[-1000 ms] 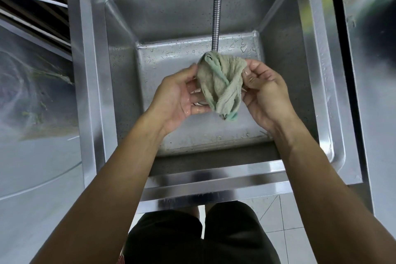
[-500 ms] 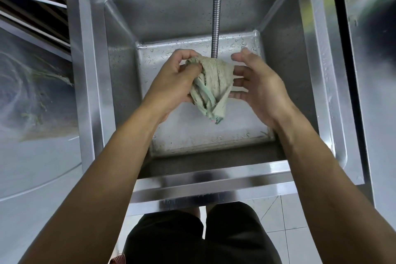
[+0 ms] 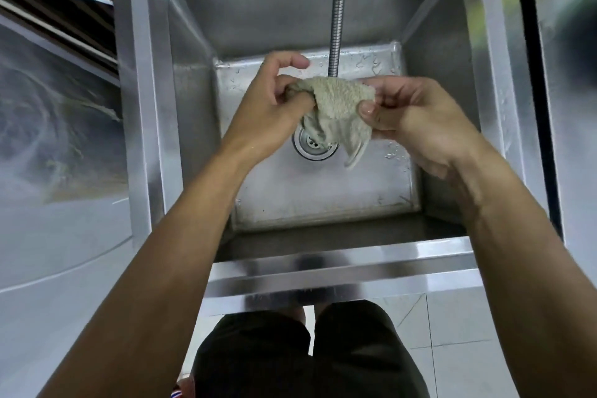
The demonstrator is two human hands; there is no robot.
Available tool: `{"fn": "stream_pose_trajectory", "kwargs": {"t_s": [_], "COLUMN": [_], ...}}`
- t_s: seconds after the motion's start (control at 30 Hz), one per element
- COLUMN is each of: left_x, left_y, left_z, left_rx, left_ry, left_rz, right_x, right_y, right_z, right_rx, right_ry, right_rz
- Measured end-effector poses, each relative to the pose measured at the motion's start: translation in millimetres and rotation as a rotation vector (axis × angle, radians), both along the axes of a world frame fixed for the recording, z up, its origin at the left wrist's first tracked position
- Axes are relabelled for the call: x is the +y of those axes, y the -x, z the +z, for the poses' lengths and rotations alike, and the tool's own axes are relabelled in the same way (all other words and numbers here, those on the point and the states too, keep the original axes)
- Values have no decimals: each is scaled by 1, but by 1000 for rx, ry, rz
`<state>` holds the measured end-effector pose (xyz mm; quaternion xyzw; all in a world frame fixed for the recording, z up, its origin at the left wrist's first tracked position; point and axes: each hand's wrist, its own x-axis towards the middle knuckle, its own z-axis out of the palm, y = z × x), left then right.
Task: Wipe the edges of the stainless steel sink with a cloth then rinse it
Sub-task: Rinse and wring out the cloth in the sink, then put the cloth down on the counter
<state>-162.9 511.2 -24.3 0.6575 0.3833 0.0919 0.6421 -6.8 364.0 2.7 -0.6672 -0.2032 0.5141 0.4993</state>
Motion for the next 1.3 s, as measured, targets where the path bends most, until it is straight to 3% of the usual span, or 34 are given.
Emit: {"fn": "stream_pose_trajectory", "kwargs": {"t_s": [0.1, 0.23, 0.37, 0.53, 0.67, 0.9, 1.13, 1.2, 1.3], "left_x": [-7, -9, -7, -26, -66, -157, -307, -349, -401], "left_y": [4, 10, 11, -8, -46, -144, -217, -229, -232], "left_z": [-5, -2, 14, 29, 28, 79, 111, 110, 95], "left_rx": [-41, -116, -218, -60, -19, -4, -203, -302, -370], "left_ry": [127, -51, -31, 38, -108, -228, -352, -503, -736], "left_rz": [56, -19, -96, -386, -473, -928, -1339, -1439, -1470], "right_x": [1, -6, -16, -53, -102, -215, -333, -355, -384], "right_y": [0, 6, 20, 27, 25, 29, 46, 60, 77], "right_z": [3, 0, 7, 5, 17, 78, 101, 98, 80], "right_rx": [73, -125, -193, -276, -194, -285, -149, -132, -225], "right_ry": [-25, -17, -180, -116, 13, 224, 153, 184, 522], "right_rz": [-101, -156, -243, -315, -367, -785, -1358, -1351, -1039]}}
